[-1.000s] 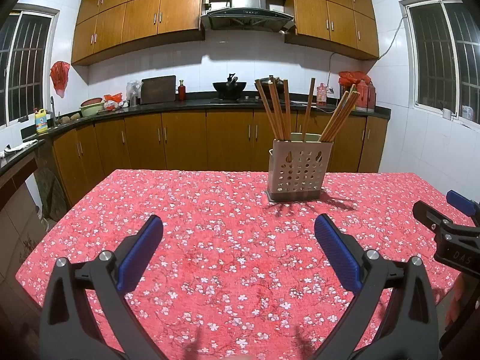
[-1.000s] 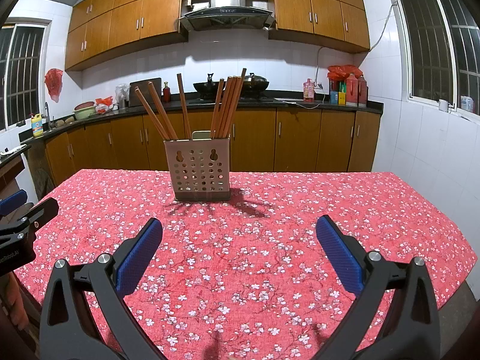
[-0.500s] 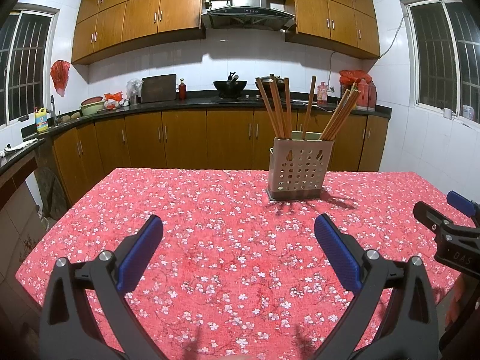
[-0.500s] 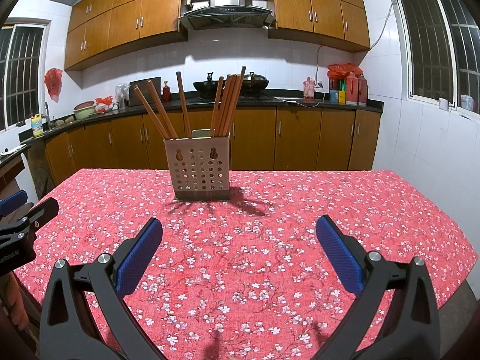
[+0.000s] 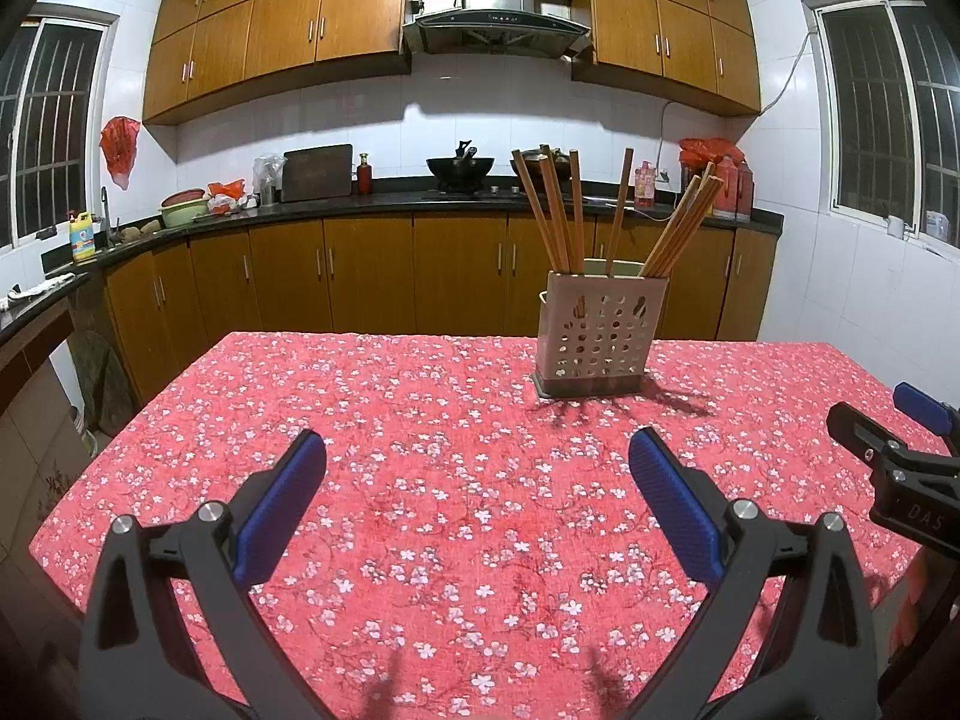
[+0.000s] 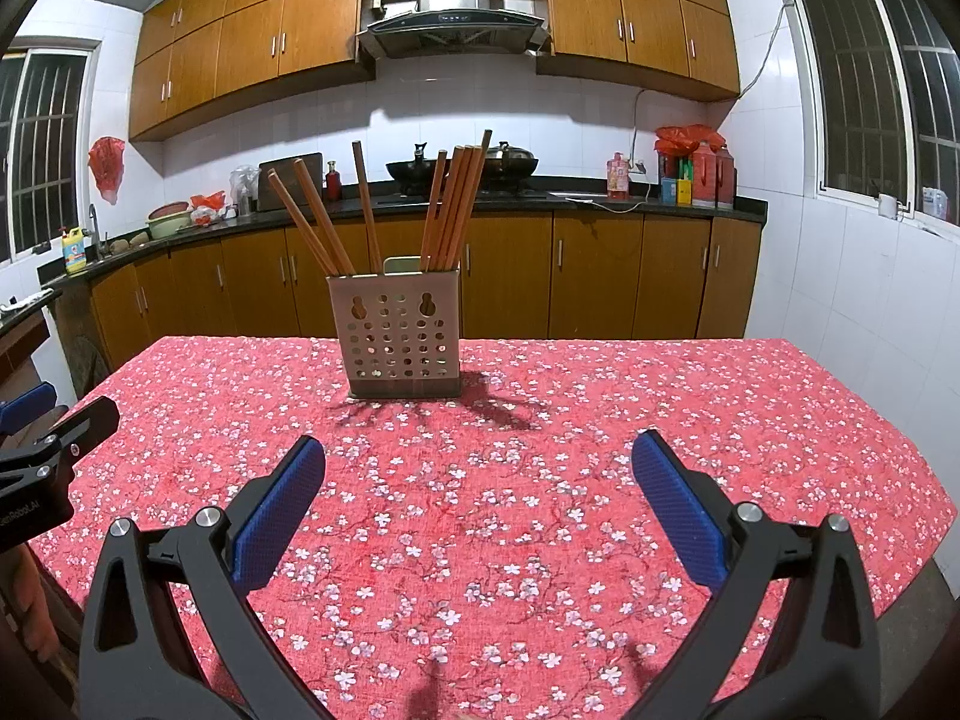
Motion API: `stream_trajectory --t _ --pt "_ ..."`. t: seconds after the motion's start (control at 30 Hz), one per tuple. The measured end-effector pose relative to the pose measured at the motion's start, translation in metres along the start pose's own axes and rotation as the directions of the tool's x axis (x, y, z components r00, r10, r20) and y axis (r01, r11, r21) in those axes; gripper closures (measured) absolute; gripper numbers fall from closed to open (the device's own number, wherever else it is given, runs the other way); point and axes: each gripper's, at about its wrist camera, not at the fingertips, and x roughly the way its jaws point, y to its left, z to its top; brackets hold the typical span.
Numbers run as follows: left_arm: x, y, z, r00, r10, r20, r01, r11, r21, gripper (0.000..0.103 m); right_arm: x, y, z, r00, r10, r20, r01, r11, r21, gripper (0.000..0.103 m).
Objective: Organize utensils
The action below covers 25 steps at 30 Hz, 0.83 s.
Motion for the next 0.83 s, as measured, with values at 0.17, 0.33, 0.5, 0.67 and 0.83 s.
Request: stream_trajectory --t 0.17,0.33,0.5,0.67,0.83 --pt "0.0008 0.0008 0.0013 1.000 -0.001 -0.001 0.001 1.000 0.000 0.004 0.0004 -0.0001 0.0001 1.000 0.000 -0.001 0.000 1.000 0.000 0.002" --pt "0.0026 0.0020 0.0014 1.000 -0.002 -0.006 0.002 1.000 0.001 0.004 0.0010 -0.0007 -0.0019 1.000 0.002 -0.005 -0.002 1.000 0.000 0.002" --pt "0.0022 0.0025 0.0011 1.000 0.003 -0.003 -0.003 1.000 0.001 0.004 0.0004 -0.0007 -0.0030 1.000 0.004 -0.007 -0.004 1.000 0.000 0.002" --pt "0.0023 0.0031 0.0020 1.000 0.004 -0.010 -0.004 1.000 0.000 0.004 0.0003 -0.0008 -0.0028 1.000 0.004 -0.007 -0.004 1.000 0.001 0.002" --pt "0.0012 0.0035 0.0015 1.000 0.002 -0.012 -0.002 1.000 -0.002 0.004 0.0010 -0.0014 -0.0021 1.000 0.005 -0.008 -0.005 1.000 0.001 0.002"
